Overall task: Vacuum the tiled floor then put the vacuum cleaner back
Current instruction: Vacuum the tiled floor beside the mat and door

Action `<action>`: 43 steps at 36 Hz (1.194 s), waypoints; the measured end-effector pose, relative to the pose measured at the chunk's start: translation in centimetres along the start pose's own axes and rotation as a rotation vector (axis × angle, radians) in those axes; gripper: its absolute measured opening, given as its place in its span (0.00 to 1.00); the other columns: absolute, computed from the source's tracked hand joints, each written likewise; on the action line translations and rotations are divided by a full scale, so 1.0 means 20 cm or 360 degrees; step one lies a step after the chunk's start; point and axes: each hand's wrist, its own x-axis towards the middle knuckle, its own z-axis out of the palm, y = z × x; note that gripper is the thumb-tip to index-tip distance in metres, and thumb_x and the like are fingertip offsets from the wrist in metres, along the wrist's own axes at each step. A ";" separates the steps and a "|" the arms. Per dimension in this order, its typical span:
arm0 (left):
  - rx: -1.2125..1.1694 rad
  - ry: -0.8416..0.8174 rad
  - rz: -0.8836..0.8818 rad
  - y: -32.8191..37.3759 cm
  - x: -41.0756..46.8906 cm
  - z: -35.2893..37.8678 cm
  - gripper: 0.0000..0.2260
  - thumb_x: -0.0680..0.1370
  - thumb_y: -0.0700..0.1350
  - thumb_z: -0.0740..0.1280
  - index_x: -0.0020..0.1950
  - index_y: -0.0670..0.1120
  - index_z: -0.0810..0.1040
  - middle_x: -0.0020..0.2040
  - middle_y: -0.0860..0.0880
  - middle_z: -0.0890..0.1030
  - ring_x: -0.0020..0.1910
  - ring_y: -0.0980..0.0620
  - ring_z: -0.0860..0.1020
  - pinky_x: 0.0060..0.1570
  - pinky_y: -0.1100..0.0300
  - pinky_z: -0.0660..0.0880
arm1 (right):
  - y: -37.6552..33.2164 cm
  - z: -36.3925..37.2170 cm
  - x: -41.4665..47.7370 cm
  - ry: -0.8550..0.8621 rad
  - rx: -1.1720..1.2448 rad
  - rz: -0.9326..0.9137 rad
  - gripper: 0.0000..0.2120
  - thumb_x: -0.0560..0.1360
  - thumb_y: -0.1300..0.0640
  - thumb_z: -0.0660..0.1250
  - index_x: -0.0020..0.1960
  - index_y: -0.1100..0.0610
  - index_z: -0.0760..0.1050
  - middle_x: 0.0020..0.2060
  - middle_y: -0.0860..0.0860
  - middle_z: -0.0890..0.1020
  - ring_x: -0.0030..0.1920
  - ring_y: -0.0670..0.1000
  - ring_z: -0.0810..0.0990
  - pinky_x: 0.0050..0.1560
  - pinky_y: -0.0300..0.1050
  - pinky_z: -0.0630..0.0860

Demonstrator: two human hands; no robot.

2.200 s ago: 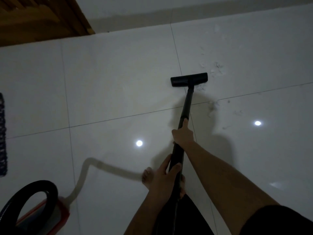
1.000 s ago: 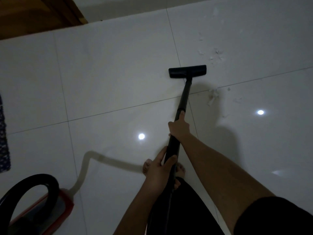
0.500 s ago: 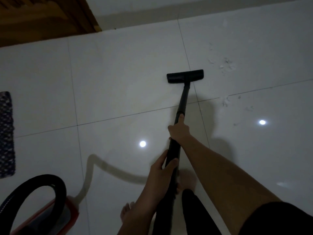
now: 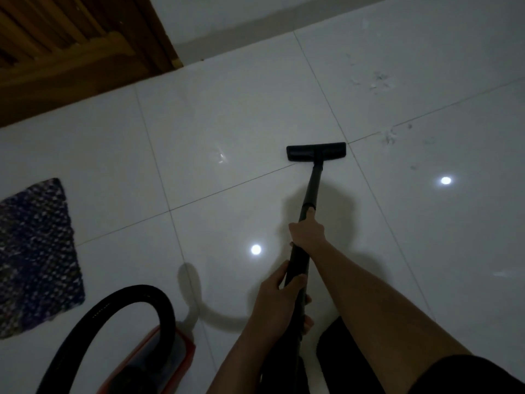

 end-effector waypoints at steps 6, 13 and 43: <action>0.0078 -0.0046 -0.0023 -0.07 -0.08 0.00 0.21 0.79 0.43 0.62 0.72 0.52 0.67 0.36 0.42 0.77 0.22 0.52 0.74 0.23 0.63 0.73 | 0.08 -0.01 -0.10 0.0082 0.0077 0.0096 0.36 0.75 0.61 0.59 0.77 0.49 0.45 0.59 0.64 0.75 0.51 0.63 0.80 0.53 0.57 0.79; 0.0194 -0.0150 -0.0023 -0.06 -0.04 0.08 0.22 0.80 0.43 0.62 0.73 0.51 0.64 0.35 0.43 0.77 0.19 0.53 0.73 0.22 0.64 0.72 | 0.16 -0.13 -0.08 0.0159 0.0179 0.0175 0.36 0.77 0.60 0.59 0.78 0.50 0.43 0.55 0.64 0.77 0.35 0.56 0.78 0.43 0.51 0.80; 0.0109 -0.0313 -0.0174 0.24 0.51 0.89 0.22 0.80 0.45 0.61 0.72 0.59 0.62 0.41 0.43 0.77 0.25 0.51 0.73 0.27 0.60 0.70 | 0.23 -1.02 0.53 0.0087 0.0688 0.0197 0.37 0.78 0.60 0.58 0.78 0.45 0.41 0.59 0.63 0.73 0.31 0.51 0.76 0.35 0.43 0.78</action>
